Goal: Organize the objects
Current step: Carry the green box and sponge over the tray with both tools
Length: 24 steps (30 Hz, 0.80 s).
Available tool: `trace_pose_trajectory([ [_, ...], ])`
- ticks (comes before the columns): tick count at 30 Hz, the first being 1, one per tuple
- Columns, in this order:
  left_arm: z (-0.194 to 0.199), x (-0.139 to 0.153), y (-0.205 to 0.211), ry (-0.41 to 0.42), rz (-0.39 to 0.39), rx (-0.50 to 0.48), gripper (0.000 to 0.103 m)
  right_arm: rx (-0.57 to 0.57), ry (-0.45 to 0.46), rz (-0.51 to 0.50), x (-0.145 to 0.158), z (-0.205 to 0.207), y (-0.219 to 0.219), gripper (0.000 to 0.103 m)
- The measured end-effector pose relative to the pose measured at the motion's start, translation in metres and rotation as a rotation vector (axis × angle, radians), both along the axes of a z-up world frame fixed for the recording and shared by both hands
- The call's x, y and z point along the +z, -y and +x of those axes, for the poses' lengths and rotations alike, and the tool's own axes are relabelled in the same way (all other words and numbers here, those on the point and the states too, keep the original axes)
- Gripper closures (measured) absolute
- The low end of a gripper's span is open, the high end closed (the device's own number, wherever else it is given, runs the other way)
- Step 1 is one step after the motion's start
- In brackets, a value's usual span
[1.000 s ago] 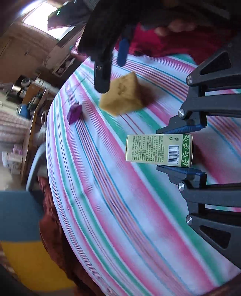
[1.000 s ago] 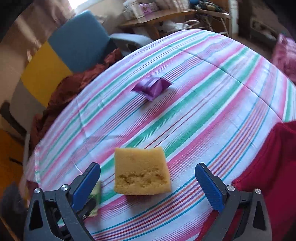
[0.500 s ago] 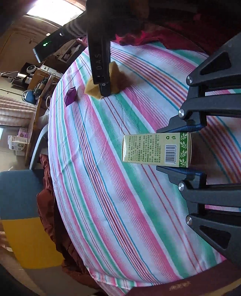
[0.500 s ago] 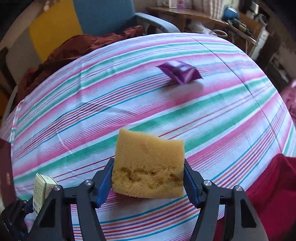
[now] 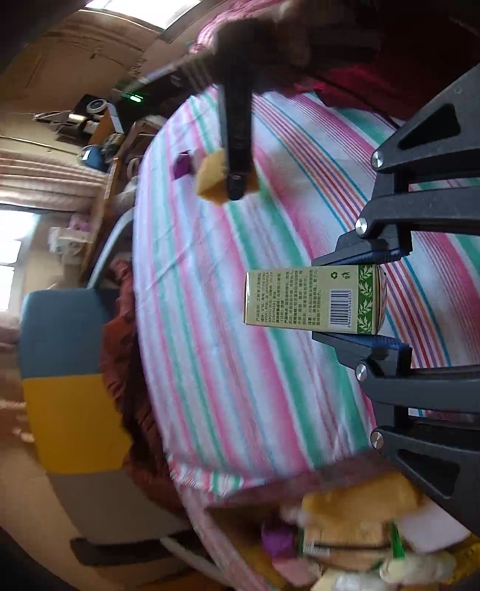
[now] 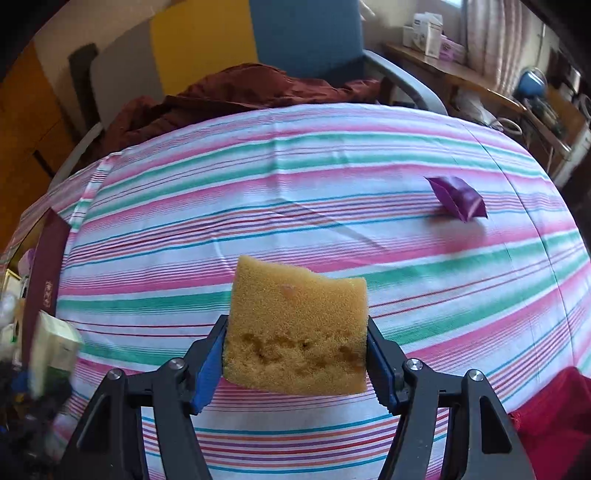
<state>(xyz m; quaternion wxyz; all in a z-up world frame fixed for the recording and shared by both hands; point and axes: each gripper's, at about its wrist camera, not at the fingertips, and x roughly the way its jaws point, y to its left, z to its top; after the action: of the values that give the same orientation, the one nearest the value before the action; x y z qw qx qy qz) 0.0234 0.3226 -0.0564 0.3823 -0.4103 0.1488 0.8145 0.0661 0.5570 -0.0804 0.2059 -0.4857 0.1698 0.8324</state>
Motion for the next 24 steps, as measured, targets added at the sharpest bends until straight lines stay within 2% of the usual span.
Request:
trace_pose_trajectory([
  [9, 0.004, 0.045, 0.048, -0.107, 0.050, 0.095, 0.073, 0.077, -0.031, -0.002, 0.006, -0.007, 0.023, 0.035],
  [15, -0.002, 0.049, 0.079, -0.111, 0.055, 0.160, 0.073, 0.117, -0.043, -0.012, 0.008, -0.011, 0.035, 0.035],
  [24, -0.017, 0.040, 0.117, -0.084, 0.059, 0.240, 0.073, 0.190, -0.052, -0.019, 0.019, -0.023, 0.073, 0.035],
])
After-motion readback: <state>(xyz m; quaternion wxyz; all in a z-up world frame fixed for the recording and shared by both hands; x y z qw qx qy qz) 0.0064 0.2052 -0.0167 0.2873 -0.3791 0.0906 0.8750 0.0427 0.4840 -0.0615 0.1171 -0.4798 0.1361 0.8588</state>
